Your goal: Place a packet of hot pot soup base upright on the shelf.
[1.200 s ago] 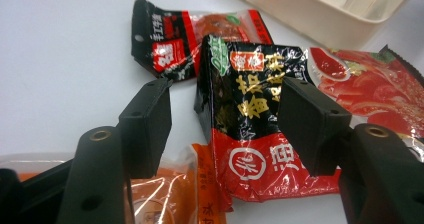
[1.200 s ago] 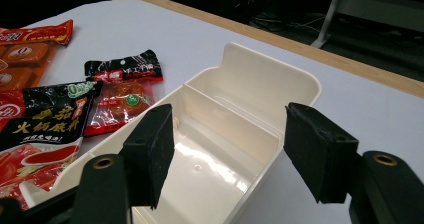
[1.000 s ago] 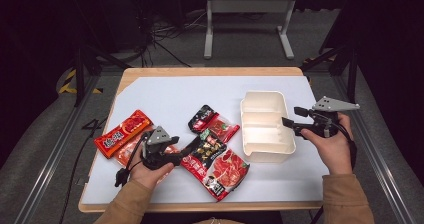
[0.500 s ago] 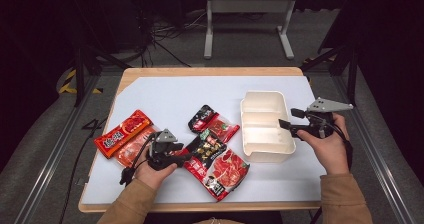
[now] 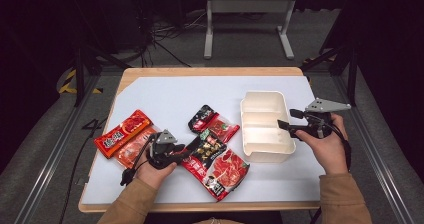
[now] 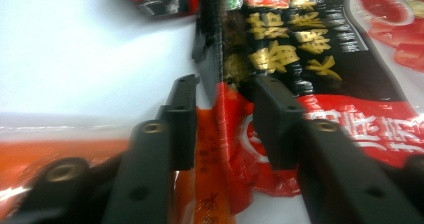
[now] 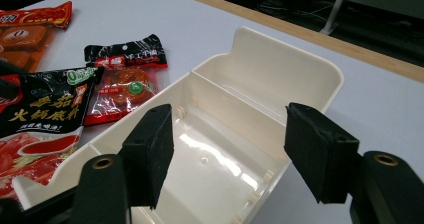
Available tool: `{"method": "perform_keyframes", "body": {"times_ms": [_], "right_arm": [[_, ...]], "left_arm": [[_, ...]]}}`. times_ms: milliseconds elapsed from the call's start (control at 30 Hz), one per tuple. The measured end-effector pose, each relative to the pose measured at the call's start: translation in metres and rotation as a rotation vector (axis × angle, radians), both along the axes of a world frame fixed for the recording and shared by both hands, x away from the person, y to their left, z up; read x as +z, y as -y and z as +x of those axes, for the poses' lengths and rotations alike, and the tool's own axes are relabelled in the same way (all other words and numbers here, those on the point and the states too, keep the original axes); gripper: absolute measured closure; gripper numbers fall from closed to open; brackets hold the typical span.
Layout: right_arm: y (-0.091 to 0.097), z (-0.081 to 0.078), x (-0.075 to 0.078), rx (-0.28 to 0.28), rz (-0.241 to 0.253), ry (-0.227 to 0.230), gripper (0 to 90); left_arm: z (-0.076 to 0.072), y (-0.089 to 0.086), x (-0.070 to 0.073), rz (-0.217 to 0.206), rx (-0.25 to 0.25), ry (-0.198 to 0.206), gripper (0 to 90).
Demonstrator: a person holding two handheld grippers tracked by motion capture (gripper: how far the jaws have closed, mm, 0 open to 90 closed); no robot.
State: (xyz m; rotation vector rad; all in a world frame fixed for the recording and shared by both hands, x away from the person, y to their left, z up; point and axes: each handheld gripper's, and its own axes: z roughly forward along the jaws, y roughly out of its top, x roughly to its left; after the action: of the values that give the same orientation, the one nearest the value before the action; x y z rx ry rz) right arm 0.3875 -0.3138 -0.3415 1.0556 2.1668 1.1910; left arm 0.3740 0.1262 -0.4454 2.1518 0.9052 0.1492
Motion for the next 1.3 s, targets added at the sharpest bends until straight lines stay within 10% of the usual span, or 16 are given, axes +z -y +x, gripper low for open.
{"method": "perform_keyframes", "body": {"times_ms": [233,733,1300], "right_arm": [[0.000,0.000,-0.001,-0.001,0.001,-0.005,36.4],[0.001,0.000,0.000,-0.006,0.003,0.003,36.4],[-0.001,-0.007,0.009,0.015,0.018,0.035,39.7]], "left_arm": [[0.005,-0.005,0.000,-0.047,-0.003,-0.046,80.1],[-0.003,-0.008,0.013,-0.094,0.019,-0.017,88.2],[-0.030,-0.010,0.072,-0.177,-0.033,0.181,87.8]]}}
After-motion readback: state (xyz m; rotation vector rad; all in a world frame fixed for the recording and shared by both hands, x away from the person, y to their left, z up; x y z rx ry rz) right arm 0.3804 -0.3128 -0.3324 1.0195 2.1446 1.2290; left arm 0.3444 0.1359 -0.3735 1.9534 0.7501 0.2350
